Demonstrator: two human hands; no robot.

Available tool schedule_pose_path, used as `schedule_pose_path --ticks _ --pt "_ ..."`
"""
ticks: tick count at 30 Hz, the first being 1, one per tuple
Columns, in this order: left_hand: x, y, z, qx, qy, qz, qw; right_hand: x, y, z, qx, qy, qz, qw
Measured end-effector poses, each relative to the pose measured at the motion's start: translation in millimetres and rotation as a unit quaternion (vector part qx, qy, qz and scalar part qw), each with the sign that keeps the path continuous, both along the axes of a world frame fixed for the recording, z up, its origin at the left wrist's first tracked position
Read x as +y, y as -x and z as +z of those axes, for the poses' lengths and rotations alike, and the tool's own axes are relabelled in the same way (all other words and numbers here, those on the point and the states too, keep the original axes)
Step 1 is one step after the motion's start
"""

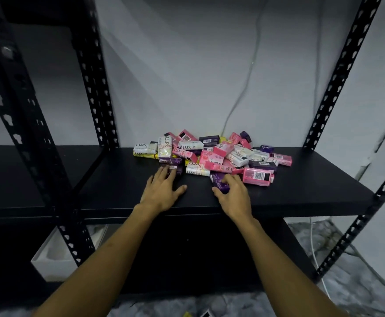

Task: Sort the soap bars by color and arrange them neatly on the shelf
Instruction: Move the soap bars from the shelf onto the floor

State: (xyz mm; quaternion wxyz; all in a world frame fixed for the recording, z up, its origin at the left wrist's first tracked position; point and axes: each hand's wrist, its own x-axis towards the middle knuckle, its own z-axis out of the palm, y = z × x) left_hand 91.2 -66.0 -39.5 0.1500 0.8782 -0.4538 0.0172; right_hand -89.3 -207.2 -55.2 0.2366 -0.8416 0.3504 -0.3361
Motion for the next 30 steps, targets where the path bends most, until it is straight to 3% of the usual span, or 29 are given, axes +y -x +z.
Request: schedule_pose_path --ticks 7,16,20,25,30 --pt "30.9 28.9 -9.9 -0.055 0.081 -0.024 0.995 3.7 21.9 6.3 -0.025 -0.093 0.084 0.992" --pt "52.4 28.8 13.5 -0.018 0.065 -0.074 0.995 3.9 31.8 32.6 0.012 -0.116 0.15 0.982" --pt "33.6 10.2 43.2 0.007 0.098 -0.077 0.992 -13.5 19.9 51.5 -0.034 -0.121 0.123 0.984" --pt "-17.1 -29.0 68.0 -0.009 0.026 -0.1 0.995 -44.2 -8.2 65.0 0.109 -0.022 0.155 0.982" --pt "-58.1 -63.1 68.2 0.074 -0.073 -0.124 0.987 -69.9 -29.2 62.0 0.208 -0.016 0.208 0.955"
